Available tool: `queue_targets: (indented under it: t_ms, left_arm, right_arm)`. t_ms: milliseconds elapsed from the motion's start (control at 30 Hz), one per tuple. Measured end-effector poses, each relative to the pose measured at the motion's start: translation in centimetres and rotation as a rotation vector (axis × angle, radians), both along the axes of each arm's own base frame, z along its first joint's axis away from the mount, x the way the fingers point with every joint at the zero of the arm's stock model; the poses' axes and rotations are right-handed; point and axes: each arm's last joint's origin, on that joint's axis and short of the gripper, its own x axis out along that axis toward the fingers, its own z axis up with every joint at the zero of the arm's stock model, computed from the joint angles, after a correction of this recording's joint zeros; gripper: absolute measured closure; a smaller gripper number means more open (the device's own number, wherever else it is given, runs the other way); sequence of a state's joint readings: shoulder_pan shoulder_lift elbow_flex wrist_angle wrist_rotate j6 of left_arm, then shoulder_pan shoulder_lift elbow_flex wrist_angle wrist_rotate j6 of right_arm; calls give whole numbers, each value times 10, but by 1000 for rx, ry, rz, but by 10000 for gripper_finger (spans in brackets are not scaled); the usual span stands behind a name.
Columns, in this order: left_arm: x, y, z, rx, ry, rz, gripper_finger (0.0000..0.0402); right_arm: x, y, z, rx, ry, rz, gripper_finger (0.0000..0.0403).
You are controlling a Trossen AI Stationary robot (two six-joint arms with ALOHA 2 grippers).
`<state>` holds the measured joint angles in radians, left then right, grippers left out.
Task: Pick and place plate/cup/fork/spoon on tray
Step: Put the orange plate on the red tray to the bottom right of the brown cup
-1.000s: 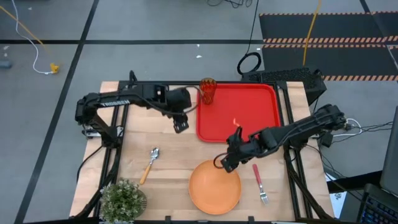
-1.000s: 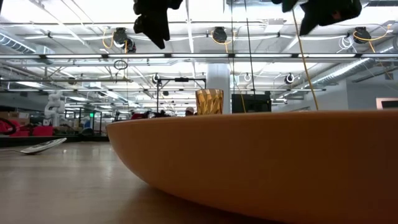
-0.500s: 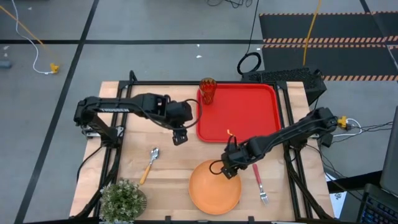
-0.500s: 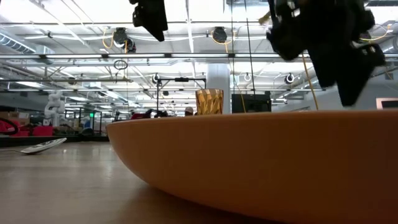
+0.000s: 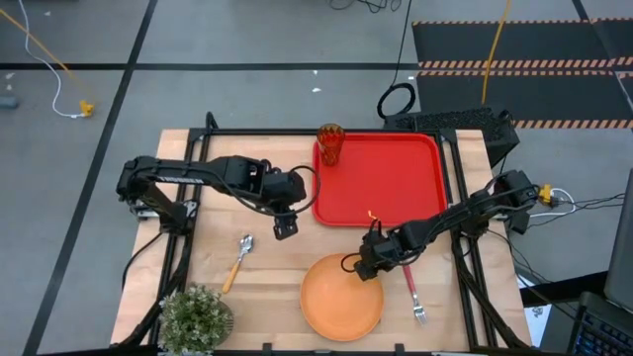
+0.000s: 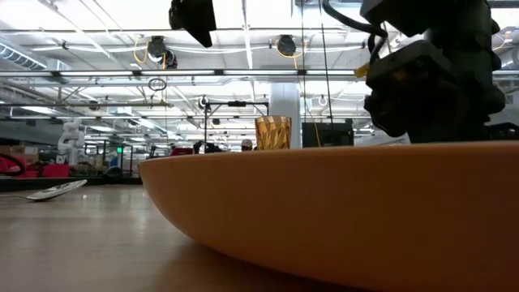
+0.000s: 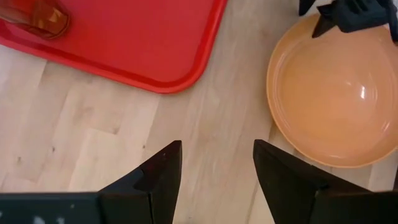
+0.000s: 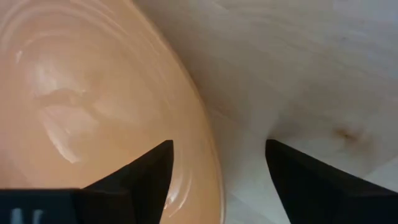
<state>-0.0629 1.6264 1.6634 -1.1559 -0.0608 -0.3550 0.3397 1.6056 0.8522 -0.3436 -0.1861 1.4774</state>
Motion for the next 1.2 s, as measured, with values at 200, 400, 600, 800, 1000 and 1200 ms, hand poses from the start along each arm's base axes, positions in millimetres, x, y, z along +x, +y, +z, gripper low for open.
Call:
queue_targets:
  t_ms: [200, 400, 600, 800, 1000, 1200]
  left_arm:
    - [1, -1, 0, 0, -10, -1, 202]
    - [1, -1, 1, 5, -12, -7, 202]
    - [2, 0, 1, 29, -23, 0, 202]
    - [4, 0, 2, 26, -48, 23, 202]
    - [5, 1, 3, 20, -61, 76, 202]
    - [5, 2, 3, 48, -65, 108, 202]
  right_arm:
    - [-3, -2, -3, -30, 3, 15, 228]
    - [-3, -2, -4, -35, 1, 13, 335]
    - [-2, -2, 7, -9, -59, -13, 393]
    - [-8, -9, 29, 16, -111, -52, 400]
    - [-19, -24, 55, 41, -158, -112, 401]
    - [-39, -45, 79, 38, -169, -189, 402]
